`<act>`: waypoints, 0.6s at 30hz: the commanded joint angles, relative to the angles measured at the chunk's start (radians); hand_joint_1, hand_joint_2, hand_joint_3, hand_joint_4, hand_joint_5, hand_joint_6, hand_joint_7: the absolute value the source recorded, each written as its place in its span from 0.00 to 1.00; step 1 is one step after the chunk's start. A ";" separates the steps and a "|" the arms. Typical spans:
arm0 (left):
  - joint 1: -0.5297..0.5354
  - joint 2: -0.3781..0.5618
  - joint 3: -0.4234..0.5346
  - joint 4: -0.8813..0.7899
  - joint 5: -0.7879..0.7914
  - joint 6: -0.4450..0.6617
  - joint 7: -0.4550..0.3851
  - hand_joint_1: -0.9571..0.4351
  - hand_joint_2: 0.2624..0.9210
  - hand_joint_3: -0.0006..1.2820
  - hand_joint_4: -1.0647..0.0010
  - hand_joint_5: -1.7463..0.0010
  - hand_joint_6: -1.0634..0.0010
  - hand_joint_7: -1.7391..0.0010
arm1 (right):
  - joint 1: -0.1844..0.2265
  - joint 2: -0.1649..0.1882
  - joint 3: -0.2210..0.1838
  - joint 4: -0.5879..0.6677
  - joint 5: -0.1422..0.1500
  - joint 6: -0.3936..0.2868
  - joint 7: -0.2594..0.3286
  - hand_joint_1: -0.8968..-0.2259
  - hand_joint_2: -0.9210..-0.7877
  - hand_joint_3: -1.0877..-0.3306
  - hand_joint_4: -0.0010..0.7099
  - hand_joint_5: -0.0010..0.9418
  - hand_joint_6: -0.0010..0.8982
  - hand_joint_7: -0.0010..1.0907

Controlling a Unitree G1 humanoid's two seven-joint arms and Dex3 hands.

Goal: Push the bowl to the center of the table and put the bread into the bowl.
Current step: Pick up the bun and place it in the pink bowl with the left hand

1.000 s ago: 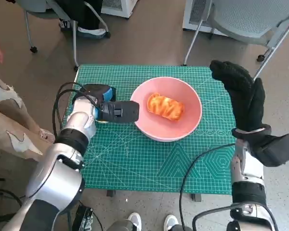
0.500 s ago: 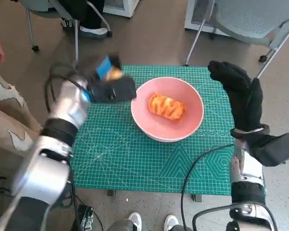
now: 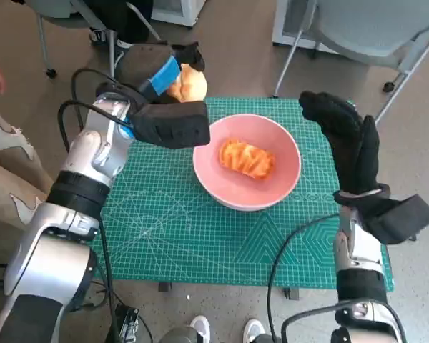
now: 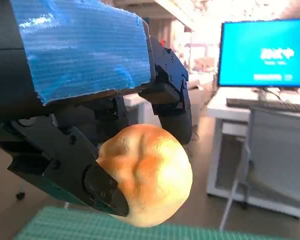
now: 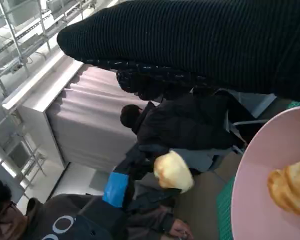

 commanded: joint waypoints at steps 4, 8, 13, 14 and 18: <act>0.024 0.013 0.008 -0.061 0.005 0.006 -0.025 0.69 1.00 0.02 0.28 0.39 0.39 0.34 | 0.007 0.006 -0.001 0.014 0.003 0.016 0.009 0.34 0.00 0.30 0.23 0.00 0.00 0.44; 0.064 -0.014 0.011 -0.153 -0.005 0.011 -0.041 0.69 1.00 0.02 0.28 0.40 0.39 0.33 | 0.006 0.009 0.000 0.019 -0.003 0.009 0.005 0.34 0.00 0.30 0.23 0.00 0.00 0.44; 0.120 -0.058 0.002 -0.266 -0.011 0.005 -0.055 0.69 1.00 0.02 0.28 0.40 0.39 0.32 | 0.002 0.013 0.002 0.032 -0.012 -0.002 0.002 0.36 0.00 0.30 0.23 0.00 0.00 0.44; 0.127 -0.066 -0.001 -0.279 -0.010 0.004 -0.057 0.69 1.00 0.02 0.28 0.41 0.39 0.32 | 0.002 0.013 0.002 0.034 -0.014 -0.003 0.001 0.36 0.00 0.30 0.23 0.00 0.00 0.44; 0.138 -0.102 -0.016 -0.282 -0.005 -0.021 -0.053 0.69 1.00 0.02 0.28 0.41 0.39 0.31 | 0.000 0.012 0.003 0.041 -0.015 -0.009 0.001 0.36 0.00 0.30 0.23 0.00 0.00 0.44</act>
